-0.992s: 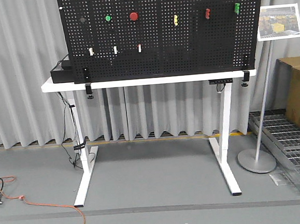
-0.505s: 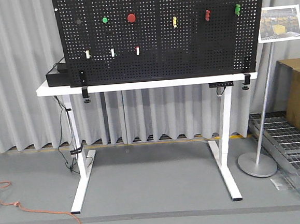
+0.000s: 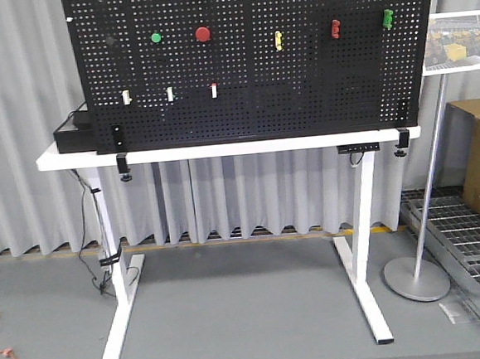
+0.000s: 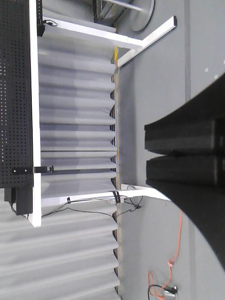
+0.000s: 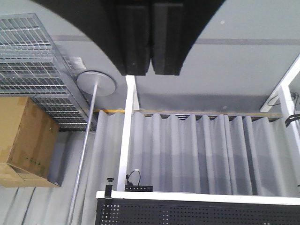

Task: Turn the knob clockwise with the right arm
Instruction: 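Drive the base forward toward the black pegboard on the desk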

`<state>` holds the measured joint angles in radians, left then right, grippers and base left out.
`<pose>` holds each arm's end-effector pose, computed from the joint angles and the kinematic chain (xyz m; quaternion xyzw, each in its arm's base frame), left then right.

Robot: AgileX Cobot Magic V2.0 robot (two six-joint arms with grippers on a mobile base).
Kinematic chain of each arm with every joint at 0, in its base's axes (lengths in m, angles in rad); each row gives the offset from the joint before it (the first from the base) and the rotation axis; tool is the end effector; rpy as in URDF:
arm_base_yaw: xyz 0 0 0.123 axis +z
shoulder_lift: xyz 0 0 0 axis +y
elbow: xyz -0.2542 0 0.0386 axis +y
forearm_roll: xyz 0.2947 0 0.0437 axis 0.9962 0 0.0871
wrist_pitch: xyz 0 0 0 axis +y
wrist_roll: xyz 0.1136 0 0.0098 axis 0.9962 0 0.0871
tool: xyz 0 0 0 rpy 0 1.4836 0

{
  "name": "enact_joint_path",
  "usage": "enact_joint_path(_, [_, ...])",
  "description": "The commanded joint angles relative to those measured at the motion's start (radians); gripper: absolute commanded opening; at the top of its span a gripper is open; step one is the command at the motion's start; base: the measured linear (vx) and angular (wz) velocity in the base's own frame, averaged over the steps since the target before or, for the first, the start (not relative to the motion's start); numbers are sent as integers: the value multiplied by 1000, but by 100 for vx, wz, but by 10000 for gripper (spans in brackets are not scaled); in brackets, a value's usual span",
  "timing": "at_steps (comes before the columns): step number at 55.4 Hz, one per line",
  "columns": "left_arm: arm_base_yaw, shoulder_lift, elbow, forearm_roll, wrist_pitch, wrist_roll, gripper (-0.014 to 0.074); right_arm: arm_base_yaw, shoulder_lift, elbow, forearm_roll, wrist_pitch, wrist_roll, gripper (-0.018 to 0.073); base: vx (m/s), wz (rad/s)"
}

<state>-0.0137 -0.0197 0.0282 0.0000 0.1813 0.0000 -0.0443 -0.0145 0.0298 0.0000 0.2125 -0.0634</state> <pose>0.1535 -0.0021 0.1860 0.0051 0.7424 -0.0046 0.6699 0.1533 -0.0068 0.1810 -0.0072 0.7550 -0.0353 0.6547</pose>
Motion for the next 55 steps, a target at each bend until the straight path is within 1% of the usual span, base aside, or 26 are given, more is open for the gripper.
enact_joint_path(1, [-3, -8, 26, -7, -82, 0, -6, -5, -6, 14, 0, -78, 0, -8, 22, -8])
enact_joint_path(55, [-3, -8, 26, -7, -82, 0, -6, -5, -6, 14, 0, -78, 0, -8, 28, 0])
